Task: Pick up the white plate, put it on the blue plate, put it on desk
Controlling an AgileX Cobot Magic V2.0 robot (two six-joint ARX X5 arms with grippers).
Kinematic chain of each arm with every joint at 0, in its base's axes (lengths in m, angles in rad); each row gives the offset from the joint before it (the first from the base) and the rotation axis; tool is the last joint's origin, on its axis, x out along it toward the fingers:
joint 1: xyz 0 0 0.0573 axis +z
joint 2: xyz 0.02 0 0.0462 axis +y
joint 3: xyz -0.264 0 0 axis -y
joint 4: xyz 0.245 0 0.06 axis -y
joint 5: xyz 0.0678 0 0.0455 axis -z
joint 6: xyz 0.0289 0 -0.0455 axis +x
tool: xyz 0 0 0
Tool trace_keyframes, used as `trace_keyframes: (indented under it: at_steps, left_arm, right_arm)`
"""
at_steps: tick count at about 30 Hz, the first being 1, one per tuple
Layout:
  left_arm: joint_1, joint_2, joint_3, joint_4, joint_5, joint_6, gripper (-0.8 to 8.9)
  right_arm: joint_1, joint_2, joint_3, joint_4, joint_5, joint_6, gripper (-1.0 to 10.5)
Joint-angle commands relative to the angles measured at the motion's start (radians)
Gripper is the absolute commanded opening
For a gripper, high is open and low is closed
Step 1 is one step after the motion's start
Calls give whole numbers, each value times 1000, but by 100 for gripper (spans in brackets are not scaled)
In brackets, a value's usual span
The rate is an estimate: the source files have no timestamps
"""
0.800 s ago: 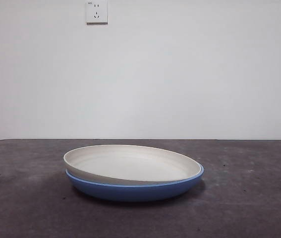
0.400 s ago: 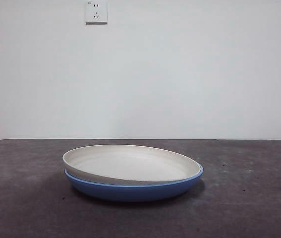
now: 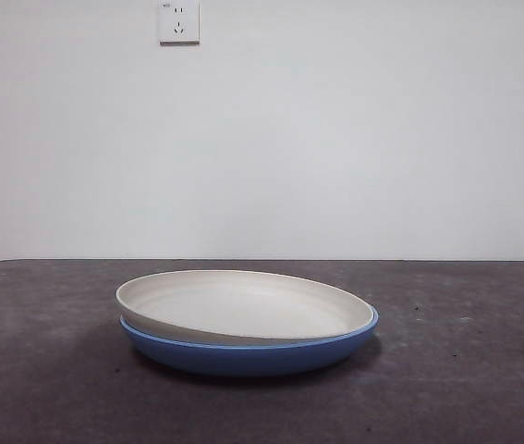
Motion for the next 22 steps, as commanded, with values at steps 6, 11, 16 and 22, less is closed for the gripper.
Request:
trace_keyframes:
  at_steps: [6, 11, 16, 22]
  left_arm:
    - [0, -39, -21, -1, -6, 27, 20]
    - [0, -39, -21, -1, -6, 27, 20]
    - [0, -39, -21, -1, -6, 27, 20]
    - [0, -39, -21, -1, -6, 27, 20]
  right_arm:
    - [6, 6, 14, -69, 0, 4, 15]
    - [6, 6, 14, -69, 0, 4, 14]
    - [6, 6, 14, -69, 0, 4, 14]
    - [6, 6, 14, -69, 0, 4, 15]
